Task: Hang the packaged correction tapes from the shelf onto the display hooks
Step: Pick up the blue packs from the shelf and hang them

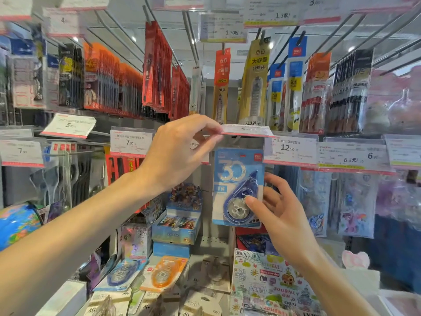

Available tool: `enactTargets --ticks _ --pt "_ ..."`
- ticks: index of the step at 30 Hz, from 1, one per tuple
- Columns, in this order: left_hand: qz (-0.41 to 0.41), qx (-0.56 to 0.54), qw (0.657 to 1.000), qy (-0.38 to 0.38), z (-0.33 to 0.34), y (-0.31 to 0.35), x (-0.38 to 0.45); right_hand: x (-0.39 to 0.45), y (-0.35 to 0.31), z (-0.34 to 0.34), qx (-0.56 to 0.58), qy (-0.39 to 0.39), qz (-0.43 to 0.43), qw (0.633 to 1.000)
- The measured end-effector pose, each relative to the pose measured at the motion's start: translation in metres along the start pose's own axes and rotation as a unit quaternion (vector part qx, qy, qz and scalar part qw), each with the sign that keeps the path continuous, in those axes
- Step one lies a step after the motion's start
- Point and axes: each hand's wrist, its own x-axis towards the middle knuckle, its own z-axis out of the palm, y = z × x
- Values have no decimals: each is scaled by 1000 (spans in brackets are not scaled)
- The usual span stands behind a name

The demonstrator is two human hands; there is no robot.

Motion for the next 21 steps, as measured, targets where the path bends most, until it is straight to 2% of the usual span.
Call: enactTargets --ticks 15,19,21 --pt "-4 -17 1000 -5 -2 -3 -4 8 13 11 -14 39 -27 999" --pt "-21 -18 1000 -14 -1 -4 -9 11 19 12 -19 54 -21 998" --pt "-56 -38 998 -17 2 -6 -18 14 22 13 -31 66 -14 997"
